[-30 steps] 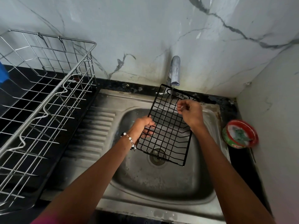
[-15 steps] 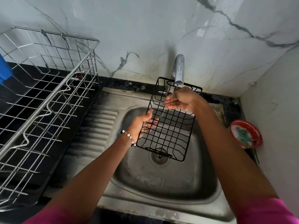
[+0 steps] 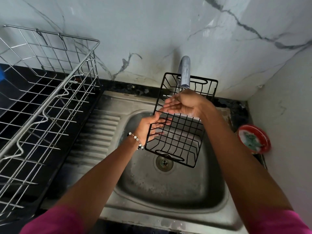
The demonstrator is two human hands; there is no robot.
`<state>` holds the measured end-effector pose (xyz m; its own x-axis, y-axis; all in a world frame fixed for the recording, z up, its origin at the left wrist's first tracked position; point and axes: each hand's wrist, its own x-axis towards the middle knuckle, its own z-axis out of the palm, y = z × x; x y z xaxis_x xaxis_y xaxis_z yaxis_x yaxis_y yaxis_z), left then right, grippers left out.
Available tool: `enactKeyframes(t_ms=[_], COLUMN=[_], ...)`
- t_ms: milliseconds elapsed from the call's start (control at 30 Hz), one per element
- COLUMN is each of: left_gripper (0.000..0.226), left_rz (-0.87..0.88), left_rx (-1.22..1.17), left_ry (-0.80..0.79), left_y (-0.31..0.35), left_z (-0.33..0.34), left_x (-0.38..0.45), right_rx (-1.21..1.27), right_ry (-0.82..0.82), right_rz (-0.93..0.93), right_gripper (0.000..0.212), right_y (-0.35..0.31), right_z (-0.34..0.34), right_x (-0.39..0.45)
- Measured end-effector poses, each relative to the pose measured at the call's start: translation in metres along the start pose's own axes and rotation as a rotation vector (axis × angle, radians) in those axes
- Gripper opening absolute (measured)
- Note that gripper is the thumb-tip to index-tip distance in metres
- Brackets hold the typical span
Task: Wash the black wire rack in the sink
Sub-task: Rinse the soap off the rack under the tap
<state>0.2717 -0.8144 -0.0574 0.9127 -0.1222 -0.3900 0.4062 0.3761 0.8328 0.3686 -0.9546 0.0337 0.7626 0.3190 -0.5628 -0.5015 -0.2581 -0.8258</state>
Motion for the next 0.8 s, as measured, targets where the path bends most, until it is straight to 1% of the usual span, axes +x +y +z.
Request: enactKeyframes(t_ms=[33,100,133,167,200,233,333,400,433,533,633,733,800], left_gripper=[0.033,0.03,0.03,0.032,0.034,0.037,0.053,0.061,0.06,0.045,0.042,0.033,0.025], left_rz=[0.001,0.005,0.009,0.013,0.014,0.02,0.065,0.072,0.074,0.075,0.054,-0.019,-0.068], left_rx=[0.007,0.038,0.063,0.087,0.103,0.117,0.124,0.131,0.14,0.149,0.138,0.153,0.157], left_ry=[0.003,-0.017,-0.023,-0.019,-0.007,0.007,0.032,0.061,0.076,0.085,0.125,0.146,0.172], left_y=[0.001,0.001,0.002,0.003,0.005,0.005,0.007,0.009,0.01,0.013,0.016,0.019,0.021], left_z=[0.001,0.002,0.003,0.004,0.004,0.004,0.004,0.002,0.002,0.006,0.008,0.012,0.015], left_x=[0.0,-0.001,-0.002,-0.004,-0.004,-0.005,-0.007,-0.008,-0.009,-0.013,-0.014,-0.015,-0.014], right_rx=[0.006,-0.037,-0.058,-0.054,-0.033,-0.019,-0.127,-0.137,-0.133,-0.222,-0.21,-0.256,-0.18], right_ry=[-0.023,0.05,0.045,-0.012,-0.076,-0.097,0.031,-0.067,-0.107,-0.017,-0.099,0.021,-0.013], right_rz=[0.018,0.009,0.009,0.016,0.027,0.035,-0.012,-0.01,-0.001,-0.046,-0.019,-0.028,-0.014], right_gripper=[0.026,0.024,0.023,0.024,0.025,0.025,0.023,0.023,0.023,0.023,0.024,0.024,0.026], right_y=[0.001,0.001,0.0,0.0,-0.001,-0.002,-0.004,-0.003,-0.002,-0.001,0.005,0.01,0.011], right_z=[0.002,0.003,0.003,0.003,0.003,0.003,-0.002,-0.003,-0.002,-0.003,-0.002,-0.005,-0.005], right_x=[-0.001,-0.001,-0.001,-0.003,-0.005,-0.006,-0.008,-0.011,-0.013,-0.016,-0.017,-0.014,-0.014])
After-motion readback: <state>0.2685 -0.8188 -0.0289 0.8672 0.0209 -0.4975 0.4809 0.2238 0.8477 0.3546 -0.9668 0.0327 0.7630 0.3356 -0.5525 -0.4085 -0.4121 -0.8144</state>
